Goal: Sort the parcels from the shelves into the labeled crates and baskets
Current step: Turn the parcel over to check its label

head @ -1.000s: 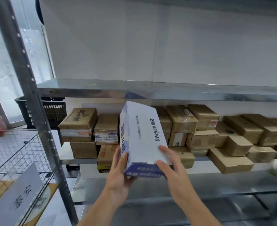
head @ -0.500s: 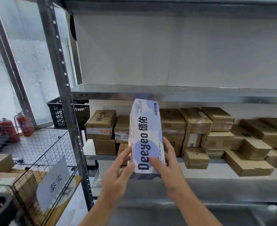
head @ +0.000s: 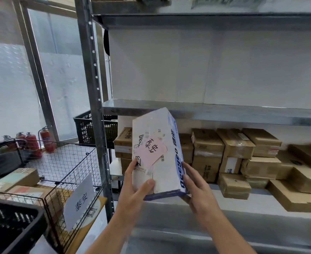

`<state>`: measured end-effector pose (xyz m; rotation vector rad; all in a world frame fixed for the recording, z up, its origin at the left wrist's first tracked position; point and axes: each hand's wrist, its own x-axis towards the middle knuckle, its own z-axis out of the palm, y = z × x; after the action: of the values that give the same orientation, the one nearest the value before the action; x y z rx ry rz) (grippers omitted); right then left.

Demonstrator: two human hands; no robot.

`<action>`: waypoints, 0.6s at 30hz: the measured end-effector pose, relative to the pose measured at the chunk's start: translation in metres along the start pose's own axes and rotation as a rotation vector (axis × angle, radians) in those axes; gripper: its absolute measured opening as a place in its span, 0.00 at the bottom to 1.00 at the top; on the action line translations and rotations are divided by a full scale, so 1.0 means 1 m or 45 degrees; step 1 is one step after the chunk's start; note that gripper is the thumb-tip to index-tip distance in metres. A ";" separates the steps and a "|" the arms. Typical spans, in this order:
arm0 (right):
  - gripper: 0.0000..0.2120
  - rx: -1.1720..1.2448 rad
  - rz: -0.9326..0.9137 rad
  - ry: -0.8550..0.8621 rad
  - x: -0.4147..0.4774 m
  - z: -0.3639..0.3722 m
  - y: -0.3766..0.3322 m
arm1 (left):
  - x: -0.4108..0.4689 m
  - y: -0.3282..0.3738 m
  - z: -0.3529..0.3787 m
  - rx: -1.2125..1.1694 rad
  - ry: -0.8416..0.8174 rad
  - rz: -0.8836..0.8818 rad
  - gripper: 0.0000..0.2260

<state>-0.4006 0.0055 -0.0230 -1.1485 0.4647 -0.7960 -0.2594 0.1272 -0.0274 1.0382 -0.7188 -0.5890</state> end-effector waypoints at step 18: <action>0.26 -0.097 -0.160 -0.132 0.033 0.083 0.016 | 0.005 0.039 -0.073 0.548 0.110 0.309 0.33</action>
<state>-0.3168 0.0347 -0.0060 -1.2933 0.3412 -0.8288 -0.1961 0.1801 -0.0140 1.3388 -0.9016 -0.1784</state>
